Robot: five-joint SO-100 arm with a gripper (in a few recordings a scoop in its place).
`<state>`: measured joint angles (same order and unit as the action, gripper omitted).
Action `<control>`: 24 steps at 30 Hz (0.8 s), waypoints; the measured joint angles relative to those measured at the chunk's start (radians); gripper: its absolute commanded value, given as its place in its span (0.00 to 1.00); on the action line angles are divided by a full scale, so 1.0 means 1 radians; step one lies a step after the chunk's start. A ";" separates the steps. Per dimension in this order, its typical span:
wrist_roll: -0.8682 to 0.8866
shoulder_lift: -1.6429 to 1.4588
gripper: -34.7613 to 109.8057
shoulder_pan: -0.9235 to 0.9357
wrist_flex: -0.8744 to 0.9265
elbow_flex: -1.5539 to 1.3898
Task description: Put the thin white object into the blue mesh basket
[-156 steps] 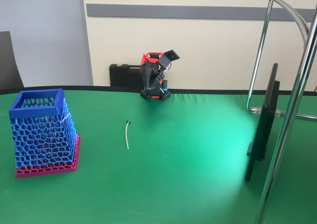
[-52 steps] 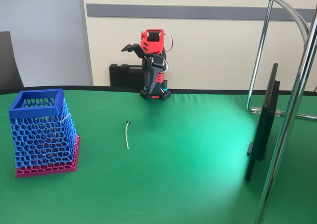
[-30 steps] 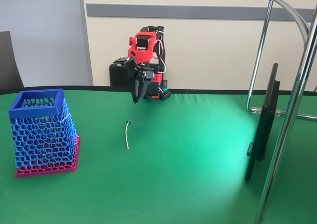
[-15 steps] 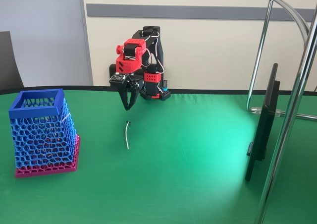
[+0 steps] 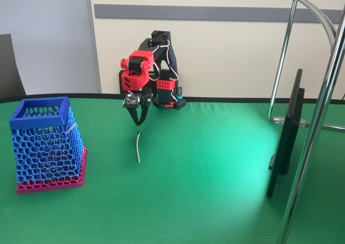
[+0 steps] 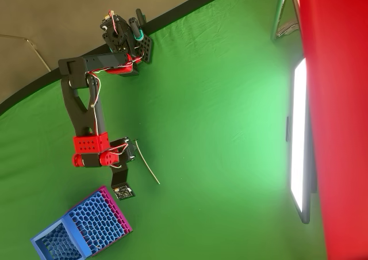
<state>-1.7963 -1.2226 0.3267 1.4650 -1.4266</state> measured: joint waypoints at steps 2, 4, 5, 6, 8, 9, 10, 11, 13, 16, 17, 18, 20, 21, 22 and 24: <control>-0.003 0.020 0.25 0.000 0.003 0.002; -0.003 0.038 0.26 0.000 0.003 0.006; -0.003 0.046 0.27 0.000 0.003 0.008; -0.003 0.054 0.27 0.000 0.003 0.011; -0.003 0.061 0.28 0.000 0.003 0.011; -0.003 0.063 0.29 0.000 0.003 0.011; -0.011 0.069 0.29 0.002 0.003 0.011; -0.014 0.078 0.29 0.002 0.003 0.014; -0.015 0.084 0.30 0.005 0.003 0.023; -0.015 0.097 0.31 0.015 0.003 0.037; -0.015 0.097 0.31 0.018 0.003 0.037; -0.015 0.100 0.31 0.020 0.003 0.040; -0.015 0.110 0.31 0.021 0.003 0.046; -0.015 0.118 0.31 0.021 0.003 0.048; -0.015 0.123 0.31 0.021 0.003 0.048; -0.015 0.129 0.31 0.021 0.003 0.048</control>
<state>-1.8116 -1.0937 0.3482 1.4680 -1.3790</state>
